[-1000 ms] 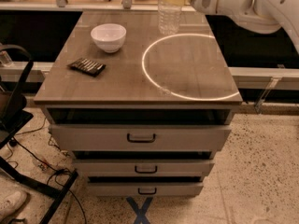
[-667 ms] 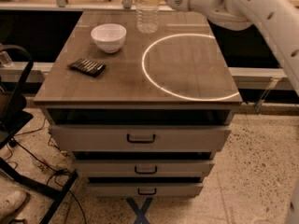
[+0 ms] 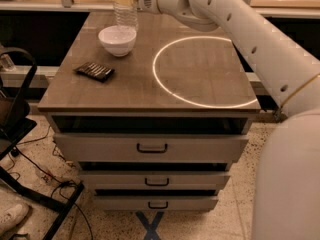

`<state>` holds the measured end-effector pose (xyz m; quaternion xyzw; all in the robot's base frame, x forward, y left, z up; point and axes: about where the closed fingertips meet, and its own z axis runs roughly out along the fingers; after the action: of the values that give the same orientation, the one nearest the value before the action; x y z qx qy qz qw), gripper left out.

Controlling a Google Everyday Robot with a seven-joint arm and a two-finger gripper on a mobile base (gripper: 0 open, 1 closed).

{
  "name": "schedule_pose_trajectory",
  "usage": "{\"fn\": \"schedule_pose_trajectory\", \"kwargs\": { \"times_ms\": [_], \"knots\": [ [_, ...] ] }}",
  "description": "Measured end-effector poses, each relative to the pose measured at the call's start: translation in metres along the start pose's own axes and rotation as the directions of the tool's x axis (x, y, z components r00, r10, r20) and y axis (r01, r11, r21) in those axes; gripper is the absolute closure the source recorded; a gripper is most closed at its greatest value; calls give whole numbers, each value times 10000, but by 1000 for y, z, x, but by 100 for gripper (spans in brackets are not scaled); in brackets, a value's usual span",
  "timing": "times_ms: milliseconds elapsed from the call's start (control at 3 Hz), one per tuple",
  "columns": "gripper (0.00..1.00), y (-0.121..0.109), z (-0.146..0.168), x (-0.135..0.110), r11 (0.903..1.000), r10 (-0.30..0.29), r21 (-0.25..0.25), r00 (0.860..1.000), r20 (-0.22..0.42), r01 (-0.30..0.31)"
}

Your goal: Place water bottle into white bowl

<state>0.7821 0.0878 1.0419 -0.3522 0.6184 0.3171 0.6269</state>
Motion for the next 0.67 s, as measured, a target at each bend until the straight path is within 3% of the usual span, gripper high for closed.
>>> {"fn": "schedule_pose_trajectory", "kwargs": {
  "times_ms": [333,667],
  "knots": [
    [100,13,44,1,9993,11,-368,9999,126,-6],
    [100,20,65,4,9982,62,-597,9998,180,-51]
  ]
}}
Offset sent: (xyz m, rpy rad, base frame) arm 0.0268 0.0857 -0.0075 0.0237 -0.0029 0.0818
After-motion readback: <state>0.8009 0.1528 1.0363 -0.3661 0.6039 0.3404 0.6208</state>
